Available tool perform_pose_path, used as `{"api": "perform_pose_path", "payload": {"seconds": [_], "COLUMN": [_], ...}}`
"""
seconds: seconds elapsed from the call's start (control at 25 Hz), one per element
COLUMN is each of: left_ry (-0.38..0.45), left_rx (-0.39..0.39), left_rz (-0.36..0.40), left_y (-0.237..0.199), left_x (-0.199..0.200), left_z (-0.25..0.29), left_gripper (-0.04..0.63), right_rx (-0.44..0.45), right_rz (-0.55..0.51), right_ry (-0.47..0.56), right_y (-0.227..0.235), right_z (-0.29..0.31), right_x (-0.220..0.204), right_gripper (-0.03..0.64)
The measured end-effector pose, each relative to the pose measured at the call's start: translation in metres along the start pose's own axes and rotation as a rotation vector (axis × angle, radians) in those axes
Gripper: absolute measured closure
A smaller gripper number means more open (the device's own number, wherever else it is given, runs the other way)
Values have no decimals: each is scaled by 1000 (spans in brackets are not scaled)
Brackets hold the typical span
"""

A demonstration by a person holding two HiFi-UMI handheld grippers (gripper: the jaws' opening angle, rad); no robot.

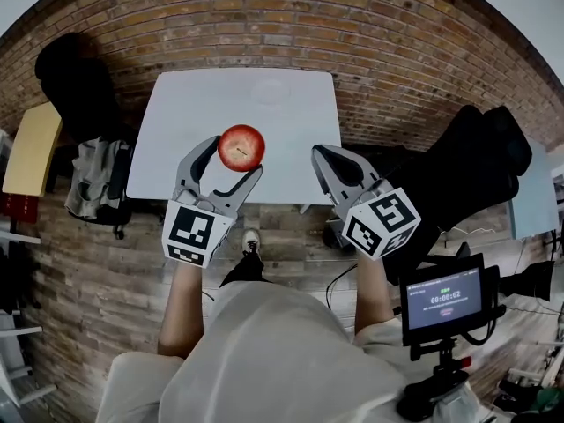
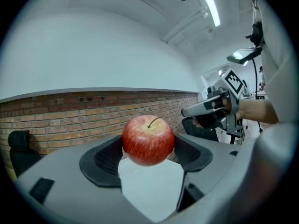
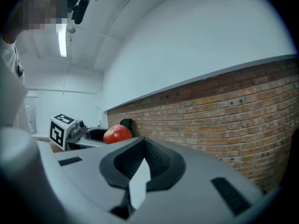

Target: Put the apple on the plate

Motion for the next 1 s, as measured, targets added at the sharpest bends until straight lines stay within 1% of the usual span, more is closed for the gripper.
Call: {"api": "perform_pose_path", "payload": {"seconds": [0.2, 0.4, 0.6, 0.8, 1.0], "left_ry": [0, 2, 2, 9, 6], "left_rx": [-28, -59, -91, -125, -142], "left_rz": [-3, -8, -17, -19, -26], "left_y": [-42, -74, -99, -122, -142], "left_x": [-13, -27, -43, -54, -69], "left_z": [39, 70, 97, 119, 135], "left_gripper": [242, 242, 242, 242, 242], "right_rx": [-24, -59, -86, -106, -121], "right_rz": [15, 18, 6, -46, -46], "right_ry": [-7, -24, -44, -79, -98], "right_y": [23, 41, 55, 61, 65], "right_z": [46, 83, 116, 149, 170], "right_x": [11, 17, 17, 14, 9], "right_gripper": [615, 615, 615, 614, 615]}}
Point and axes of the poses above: the fingertips, and each gripper's own axes: z forward along the fingers, y to its right, x out of its top, the point moved 4 cm from there along -z, backward along the fingers, and after that the axes turned 13 degrees about z, right-handed, at the moved point
